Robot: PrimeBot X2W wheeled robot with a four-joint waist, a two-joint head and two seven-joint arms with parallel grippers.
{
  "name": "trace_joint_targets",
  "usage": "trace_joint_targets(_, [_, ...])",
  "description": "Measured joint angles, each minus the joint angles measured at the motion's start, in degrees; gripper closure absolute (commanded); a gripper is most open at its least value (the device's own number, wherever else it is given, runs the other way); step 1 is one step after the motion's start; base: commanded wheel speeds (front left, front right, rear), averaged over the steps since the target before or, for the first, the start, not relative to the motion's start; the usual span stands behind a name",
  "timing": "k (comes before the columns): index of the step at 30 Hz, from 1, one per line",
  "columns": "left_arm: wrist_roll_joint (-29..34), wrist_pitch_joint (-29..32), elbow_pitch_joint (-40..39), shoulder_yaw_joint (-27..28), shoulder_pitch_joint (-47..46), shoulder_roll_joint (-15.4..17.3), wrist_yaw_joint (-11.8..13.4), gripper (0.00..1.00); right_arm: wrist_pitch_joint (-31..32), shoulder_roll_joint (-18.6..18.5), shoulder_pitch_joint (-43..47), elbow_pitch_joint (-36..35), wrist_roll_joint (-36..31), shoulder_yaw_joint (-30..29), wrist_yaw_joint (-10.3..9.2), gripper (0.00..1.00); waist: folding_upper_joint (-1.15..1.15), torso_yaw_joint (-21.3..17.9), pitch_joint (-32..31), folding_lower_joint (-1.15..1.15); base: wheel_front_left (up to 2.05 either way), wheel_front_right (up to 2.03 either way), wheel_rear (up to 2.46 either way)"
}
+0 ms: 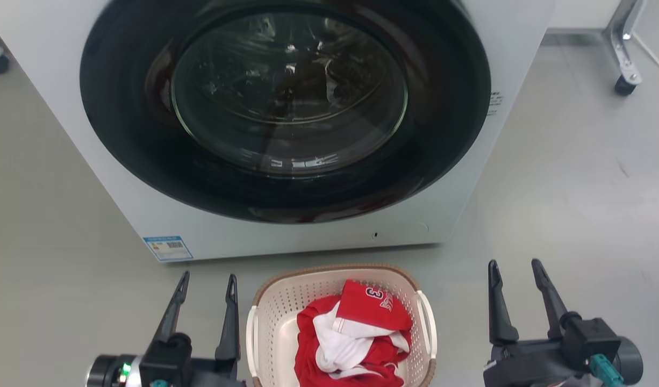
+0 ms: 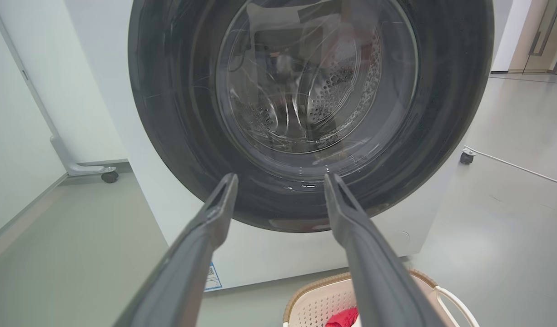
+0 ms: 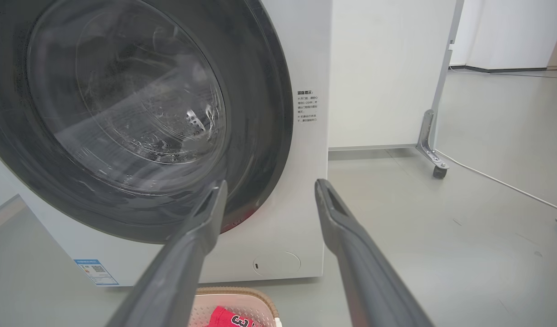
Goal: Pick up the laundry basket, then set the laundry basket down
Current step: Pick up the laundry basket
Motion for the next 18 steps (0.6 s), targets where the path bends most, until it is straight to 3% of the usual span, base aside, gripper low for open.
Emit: trace_joint_targets(18, [-3.8,0.0,10.9,-0.1,-14.3,-1.0,-2.0,0.00,-0.2,-0.6,-12.1,7.9,0.4,-2.1,1.85,0.00,0.00,1.0,13.4,0.01,0.00,0.00,0.00])
